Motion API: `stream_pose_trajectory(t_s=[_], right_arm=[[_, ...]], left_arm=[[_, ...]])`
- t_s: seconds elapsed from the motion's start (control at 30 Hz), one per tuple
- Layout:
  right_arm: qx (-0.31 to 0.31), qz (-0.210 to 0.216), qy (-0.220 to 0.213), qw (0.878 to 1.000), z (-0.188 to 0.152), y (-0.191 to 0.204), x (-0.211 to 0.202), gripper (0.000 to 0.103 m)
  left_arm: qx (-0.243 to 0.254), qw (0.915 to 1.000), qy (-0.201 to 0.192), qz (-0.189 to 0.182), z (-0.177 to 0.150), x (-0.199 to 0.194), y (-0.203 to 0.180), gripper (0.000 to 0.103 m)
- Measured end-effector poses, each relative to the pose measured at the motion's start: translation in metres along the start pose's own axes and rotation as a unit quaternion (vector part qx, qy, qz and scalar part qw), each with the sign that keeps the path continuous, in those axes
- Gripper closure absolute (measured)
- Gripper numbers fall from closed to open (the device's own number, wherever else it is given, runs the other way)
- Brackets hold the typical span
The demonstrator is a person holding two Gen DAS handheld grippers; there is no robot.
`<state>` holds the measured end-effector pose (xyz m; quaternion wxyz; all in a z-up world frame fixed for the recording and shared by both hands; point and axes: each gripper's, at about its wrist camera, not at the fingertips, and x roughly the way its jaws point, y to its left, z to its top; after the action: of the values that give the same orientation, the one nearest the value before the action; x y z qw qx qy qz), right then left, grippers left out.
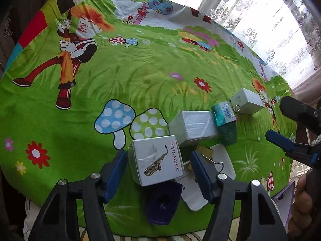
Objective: Organize rigid objects
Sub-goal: 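Grasp the JIYIN MUSIC saxophone box with the left gripper while the right grasps the teal box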
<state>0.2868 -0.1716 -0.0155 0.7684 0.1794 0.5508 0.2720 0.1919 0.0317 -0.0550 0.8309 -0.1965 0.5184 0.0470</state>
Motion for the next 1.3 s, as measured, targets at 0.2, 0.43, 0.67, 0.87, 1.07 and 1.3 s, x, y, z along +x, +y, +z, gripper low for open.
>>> stream_pose_trajectory(t_s=[0.2,0.43,0.67,0.87,1.07,1.3], right_arm=[[0.021,0.02,0.034,0.999,0.005,-0.009,0.029,0.001],[0.027,0.026,0.057,0.998,0.004,-0.011,0.048,0.001],[0.038,0.024,0.069,0.997,0.005,-0.015,0.061,0.001],[0.032,0.013,0.062,0.997,0.005,-0.019,0.064,0.011],[0.023,0.018,0.061,0.998,0.002,-0.018,0.064,0.026],[0.012,0.03,0.026,0.999,-0.005,-0.011,0.035,0.026]], left_arm=[[-0.005,1.0,0.007,0.004,0.0,0.007,0.003,0.052],[-0.004,1.0,0.002,0.005,-0.002,0.006,0.003,0.053],[-0.007,0.9999,0.003,0.008,-0.002,0.007,0.004,0.061],[-0.01,0.9999,-0.001,0.005,-0.004,0.005,0.006,0.061],[-0.017,0.9997,-0.015,0.005,-0.004,0.0,0.009,0.061],[-0.033,0.998,-0.052,0.01,-0.006,-0.017,0.013,0.061]])
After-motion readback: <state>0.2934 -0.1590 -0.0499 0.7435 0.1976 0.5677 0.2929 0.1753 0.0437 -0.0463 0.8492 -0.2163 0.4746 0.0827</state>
